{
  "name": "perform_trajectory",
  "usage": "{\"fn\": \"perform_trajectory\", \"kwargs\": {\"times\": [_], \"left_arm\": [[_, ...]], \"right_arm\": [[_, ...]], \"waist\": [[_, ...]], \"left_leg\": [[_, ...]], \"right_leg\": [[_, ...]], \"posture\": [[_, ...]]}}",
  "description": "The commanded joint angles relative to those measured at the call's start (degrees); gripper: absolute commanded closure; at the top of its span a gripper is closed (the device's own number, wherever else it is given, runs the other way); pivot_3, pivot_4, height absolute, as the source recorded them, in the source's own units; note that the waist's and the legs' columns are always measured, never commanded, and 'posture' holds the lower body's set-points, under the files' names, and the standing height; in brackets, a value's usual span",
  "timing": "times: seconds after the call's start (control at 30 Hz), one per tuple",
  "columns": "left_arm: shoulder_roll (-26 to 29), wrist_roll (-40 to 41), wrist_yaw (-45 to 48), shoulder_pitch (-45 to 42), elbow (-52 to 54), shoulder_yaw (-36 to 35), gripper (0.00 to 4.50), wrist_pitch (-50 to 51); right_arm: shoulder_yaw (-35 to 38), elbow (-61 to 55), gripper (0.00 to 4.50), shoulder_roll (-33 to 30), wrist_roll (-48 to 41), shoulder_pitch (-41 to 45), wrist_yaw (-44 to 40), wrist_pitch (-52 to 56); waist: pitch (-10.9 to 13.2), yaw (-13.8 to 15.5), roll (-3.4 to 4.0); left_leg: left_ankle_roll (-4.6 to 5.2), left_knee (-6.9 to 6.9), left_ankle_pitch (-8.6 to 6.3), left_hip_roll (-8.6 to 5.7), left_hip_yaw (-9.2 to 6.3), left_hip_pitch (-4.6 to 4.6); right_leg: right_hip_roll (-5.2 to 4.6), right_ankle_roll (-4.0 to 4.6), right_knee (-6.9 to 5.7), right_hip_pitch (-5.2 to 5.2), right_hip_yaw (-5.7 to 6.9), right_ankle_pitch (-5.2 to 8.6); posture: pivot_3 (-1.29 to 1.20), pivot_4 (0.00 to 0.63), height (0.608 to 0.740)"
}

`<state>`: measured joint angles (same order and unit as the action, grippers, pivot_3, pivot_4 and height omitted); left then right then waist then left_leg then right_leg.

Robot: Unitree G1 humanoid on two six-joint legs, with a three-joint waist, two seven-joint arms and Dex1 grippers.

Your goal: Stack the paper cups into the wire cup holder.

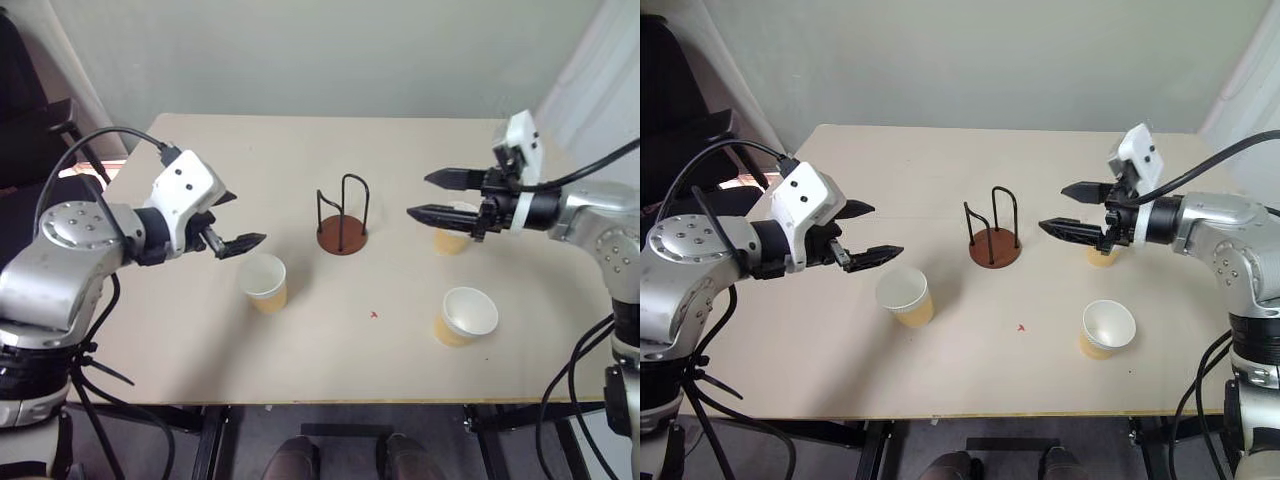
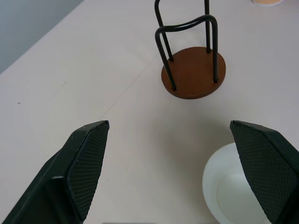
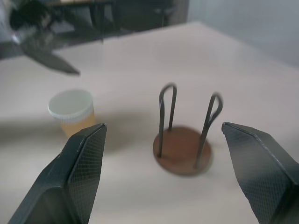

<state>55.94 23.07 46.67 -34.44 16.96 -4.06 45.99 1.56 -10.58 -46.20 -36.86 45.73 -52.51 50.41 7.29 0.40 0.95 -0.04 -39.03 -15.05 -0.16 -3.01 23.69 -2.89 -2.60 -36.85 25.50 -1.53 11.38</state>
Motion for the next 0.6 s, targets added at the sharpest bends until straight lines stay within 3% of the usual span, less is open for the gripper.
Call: {"fn": "perform_trajectory", "kwargs": {"times": [0.03,0.37,0.6], "left_arm": [[-1.39,-0.27,-0.28,-3.42,-1.55,-0.24,0.05,-1.53],[-3.4,-1.06,3.1,-4.49,-4.85,3.73,0.05,-2.95],[-6.24,-2.96,5.84,-7.54,-10.93,6.72,0.05,-6.98]], "right_arm": [[1.43,-2.26,0.39,-0.51,-0.57,1.08,0.08,0.16],[5.48,-5.55,0.39,-2.9,-1.9,-1.53,3.24,3.92],[5.54,-10.86,0.39,-0.55,-2.96,-4.19,9.71,8.26]], "waist": [[0.0,0.06,0.0],[0.0,0.01,0.0],[-0.01,0.11,-0.02]], "left_leg": [[0.0,0.0,0.0,0.0,0.0,0.0],[0.01,0.01,0.0,0.0,0.02,0.01],[0.0,-0.03,0.01,0.0,0.0,-0.03]], "right_leg": [[0.0,0.01,0.0,0.0,0.0,-0.01],[0.0,0.0,0.05,-0.01,0.0,-0.01],[0.0,-0.01,0.02,-0.06,0.0,-0.02]], "posture": [[0.0,0.15,0.74],[0.0,0.15,0.74],[0.0,0.15,0.74]]}}
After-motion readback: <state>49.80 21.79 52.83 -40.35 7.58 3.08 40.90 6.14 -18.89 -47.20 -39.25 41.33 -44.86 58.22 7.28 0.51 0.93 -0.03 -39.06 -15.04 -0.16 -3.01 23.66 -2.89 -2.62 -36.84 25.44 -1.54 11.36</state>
